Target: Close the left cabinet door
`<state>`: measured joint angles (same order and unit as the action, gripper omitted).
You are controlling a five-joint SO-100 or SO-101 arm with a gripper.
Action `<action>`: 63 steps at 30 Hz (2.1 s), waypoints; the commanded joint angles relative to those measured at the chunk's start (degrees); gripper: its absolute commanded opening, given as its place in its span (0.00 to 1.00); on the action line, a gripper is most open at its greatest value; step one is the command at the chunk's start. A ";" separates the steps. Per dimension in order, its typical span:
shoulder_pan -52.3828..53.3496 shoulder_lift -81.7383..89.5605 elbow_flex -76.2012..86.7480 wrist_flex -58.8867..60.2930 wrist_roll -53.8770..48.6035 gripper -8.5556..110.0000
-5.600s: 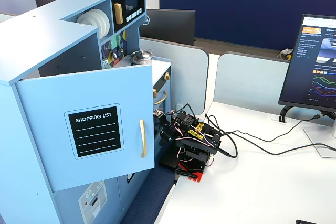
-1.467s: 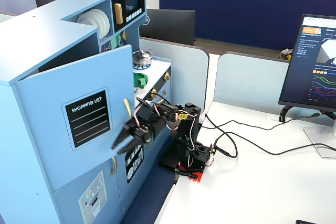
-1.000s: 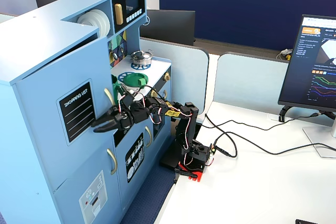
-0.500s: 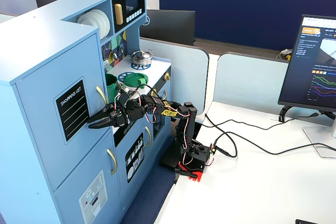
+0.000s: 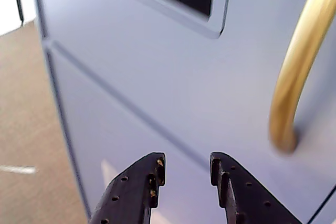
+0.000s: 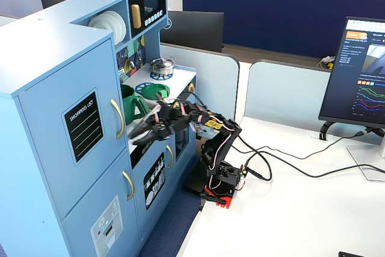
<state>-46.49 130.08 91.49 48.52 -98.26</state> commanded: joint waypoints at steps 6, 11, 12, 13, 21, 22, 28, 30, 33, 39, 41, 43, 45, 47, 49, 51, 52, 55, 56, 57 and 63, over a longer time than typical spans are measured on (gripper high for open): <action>16.08 21.62 11.95 17.58 0.53 0.07; 26.37 27.60 19.42 23.03 1.23 0.07; 28.56 28.56 21.27 23.47 1.14 0.07; 30.41 29.62 23.38 23.55 1.14 0.07; 40.87 39.29 44.65 17.93 4.31 0.07; 41.75 39.90 46.85 17.31 5.01 0.07; 44.12 45.97 58.54 17.05 6.59 0.07; 45.09 50.01 62.67 17.84 5.80 0.07; 46.14 51.94 66.80 19.34 7.38 0.07; 46.32 51.94 72.33 24.35 10.20 0.07; 46.32 51.94 73.56 27.77 10.72 0.07; 46.32 51.94 75.06 29.88 12.39 0.07; 46.49 51.94 76.38 32.70 12.92 0.07; 46.49 51.94 77.70 35.51 13.01 0.07; 46.49 51.94 79.01 37.18 13.54 0.07; 46.85 51.94 80.07 38.41 14.50 0.07; 47.11 51.94 80.16 38.85 15.12 0.07; 47.90 51.94 80.16 38.67 15.91 0.07; 48.16 51.94 80.16 38.67 15.91 0.07; 48.52 51.94 80.16 38.76 15.12 0.10; 48.34 52.03 80.24 39.29 11.25 0.14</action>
<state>1.23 182.37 167.78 80.68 -85.69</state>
